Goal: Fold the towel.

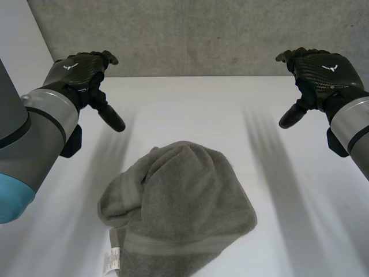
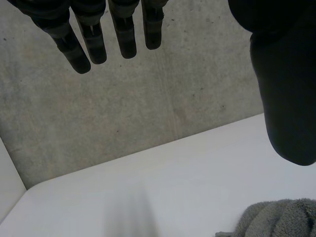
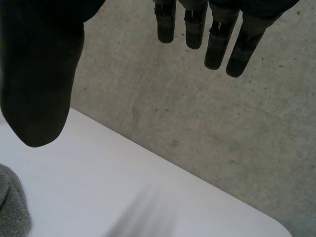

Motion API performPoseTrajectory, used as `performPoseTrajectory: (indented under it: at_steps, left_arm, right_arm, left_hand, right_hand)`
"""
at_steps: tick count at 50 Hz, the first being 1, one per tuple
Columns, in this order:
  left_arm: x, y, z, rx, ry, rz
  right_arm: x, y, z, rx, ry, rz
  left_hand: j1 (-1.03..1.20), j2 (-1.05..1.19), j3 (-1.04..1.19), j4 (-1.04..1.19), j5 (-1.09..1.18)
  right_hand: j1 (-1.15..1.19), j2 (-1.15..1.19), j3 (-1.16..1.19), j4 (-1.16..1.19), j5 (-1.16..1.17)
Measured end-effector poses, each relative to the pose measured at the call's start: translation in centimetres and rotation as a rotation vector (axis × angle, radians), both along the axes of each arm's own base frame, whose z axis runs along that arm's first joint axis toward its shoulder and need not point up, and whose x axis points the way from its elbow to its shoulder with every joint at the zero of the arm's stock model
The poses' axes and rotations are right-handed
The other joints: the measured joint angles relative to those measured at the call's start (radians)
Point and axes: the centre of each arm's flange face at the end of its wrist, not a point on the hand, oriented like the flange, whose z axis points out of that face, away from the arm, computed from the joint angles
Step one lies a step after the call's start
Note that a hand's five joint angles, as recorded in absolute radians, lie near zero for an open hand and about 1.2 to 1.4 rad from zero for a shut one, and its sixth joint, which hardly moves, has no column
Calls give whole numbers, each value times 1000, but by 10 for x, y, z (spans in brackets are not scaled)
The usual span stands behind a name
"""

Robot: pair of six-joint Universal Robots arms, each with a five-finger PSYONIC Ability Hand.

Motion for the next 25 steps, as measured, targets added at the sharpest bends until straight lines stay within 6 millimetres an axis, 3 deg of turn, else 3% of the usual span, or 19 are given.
performPoseTrajectory:
  at_steps: [13, 18, 25]
  left_arm:
    - [4, 8, -8, 34, -35, -6]
    - [12, 18, -25, 96, -86, -9]
    - [31, 24, -61, 202, -180, -13]
  right_arm:
    - [4, 7, -4, 5, 37, 46]
    - [15, 32, -10, 22, 121, 181]
    - [43, 88, -43, 90, 243, 509]
  left_hand:
    - [0, 0, 0, 0, 2]
    - [0, 0, 0, 0, 3]
    - [0, 0, 0, 0, 0]
  right_hand:
    - [0, 0, 0, 0, 0]
    - [0, 0, 0, 0, 0]
    - [0, 0, 0, 0, 0]
